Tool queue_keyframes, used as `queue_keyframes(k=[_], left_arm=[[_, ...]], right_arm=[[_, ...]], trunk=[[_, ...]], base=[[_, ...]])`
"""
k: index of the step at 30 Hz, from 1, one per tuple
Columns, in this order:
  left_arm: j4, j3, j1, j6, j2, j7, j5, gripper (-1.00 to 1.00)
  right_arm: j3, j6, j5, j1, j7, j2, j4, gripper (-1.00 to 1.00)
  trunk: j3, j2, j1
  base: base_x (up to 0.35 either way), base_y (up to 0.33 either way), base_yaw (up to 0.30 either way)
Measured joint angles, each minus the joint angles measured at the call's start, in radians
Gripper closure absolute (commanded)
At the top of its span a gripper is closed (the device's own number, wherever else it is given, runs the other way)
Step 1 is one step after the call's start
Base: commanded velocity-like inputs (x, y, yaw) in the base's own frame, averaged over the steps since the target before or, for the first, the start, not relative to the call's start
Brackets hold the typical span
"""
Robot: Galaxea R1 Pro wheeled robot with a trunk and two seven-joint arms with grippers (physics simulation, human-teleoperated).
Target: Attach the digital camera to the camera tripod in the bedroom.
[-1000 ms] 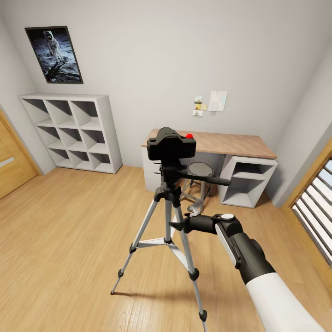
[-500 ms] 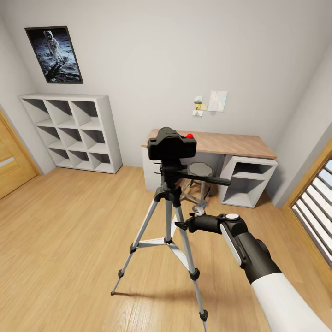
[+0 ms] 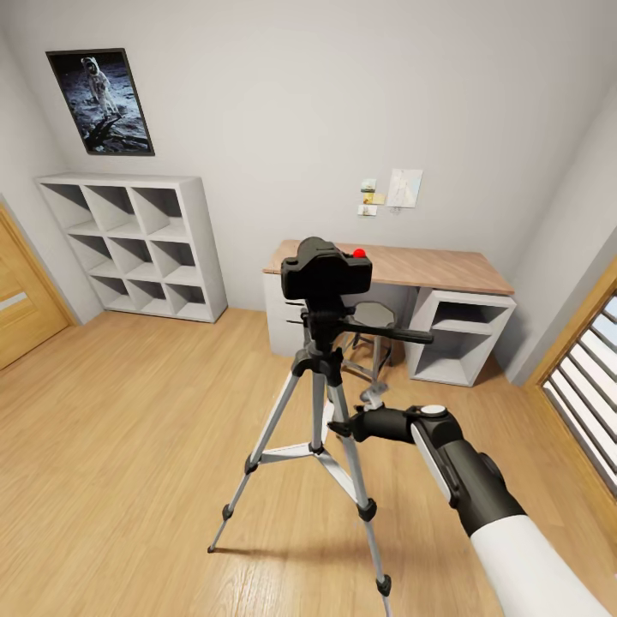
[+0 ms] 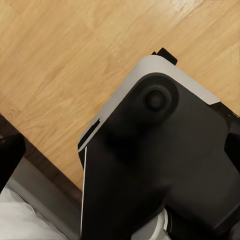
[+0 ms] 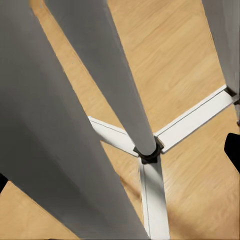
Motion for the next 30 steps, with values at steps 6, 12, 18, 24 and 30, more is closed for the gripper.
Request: queue_keyframes(k=[6,12,18,24,30], left_arm=[[-0.001,-0.001,0.000,0.000,0.002,0.000,0.000,-1.00],[-0.001,-0.001,0.000,-0.002,0.003,0.000,0.001,-1.00],[0.000,-0.001,0.000,-0.018,0.003,0.000,0.000,-1.00],[0.000,-0.001,0.000,-0.040,0.003,0.000,0.000,-1.00],[0.001,-0.001,0.000,-0.045,0.003,0.000,0.000,-1.00]], right_arm=[[0.001,-0.026,0.004,0.003,-0.003,0.017,-0.027,-1.00],[0.001,-0.029,0.005,0.003,-0.003,0.018,-0.030,-1.00],[0.001,-0.029,0.005,0.003,-0.002,0.017,-0.030,-1.00],[0.001,-0.028,0.005,0.003,-0.002,0.016,-0.030,-1.00],[0.001,-0.028,0.004,0.003,-0.001,0.016,-0.031,-1.00]], trunk=[[0.000,0.000,0.000],[0.000,0.000,0.000],[0.000,0.000,0.000],[0.000,0.000,0.000],[0.000,0.000,0.000]], base=[[0.000,0.000,0.000],[0.000,0.000,0.000],[0.000,0.000,0.000],[0.000,0.000,0.000],[0.000,0.000,0.000]])
